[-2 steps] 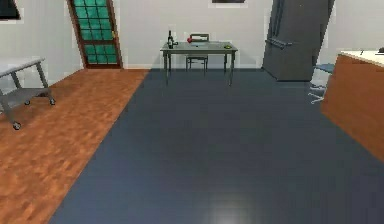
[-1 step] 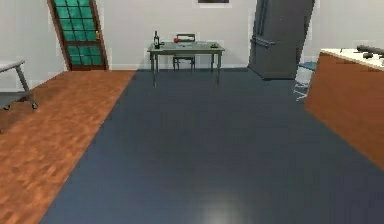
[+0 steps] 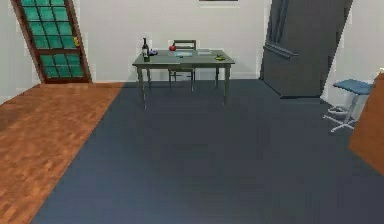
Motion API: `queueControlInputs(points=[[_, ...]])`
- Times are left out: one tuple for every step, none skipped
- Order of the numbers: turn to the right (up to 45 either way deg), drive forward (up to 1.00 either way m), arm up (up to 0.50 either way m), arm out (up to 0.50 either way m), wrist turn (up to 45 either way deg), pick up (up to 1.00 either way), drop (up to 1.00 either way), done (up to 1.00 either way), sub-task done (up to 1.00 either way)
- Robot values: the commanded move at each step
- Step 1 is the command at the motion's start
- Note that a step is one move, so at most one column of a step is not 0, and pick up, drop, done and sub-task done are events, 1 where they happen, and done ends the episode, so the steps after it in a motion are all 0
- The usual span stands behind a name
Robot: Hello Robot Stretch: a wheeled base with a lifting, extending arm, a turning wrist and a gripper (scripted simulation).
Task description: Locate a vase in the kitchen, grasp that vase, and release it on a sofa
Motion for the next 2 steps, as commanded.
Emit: queueControlInputs(points=[[0.0,1.0,0.0,0.0,0.0,0.0,0.0,0.0,0.0],[0.0,1.0,0.0,0.0,0.0,0.0,0.0,0.0,0.0]])
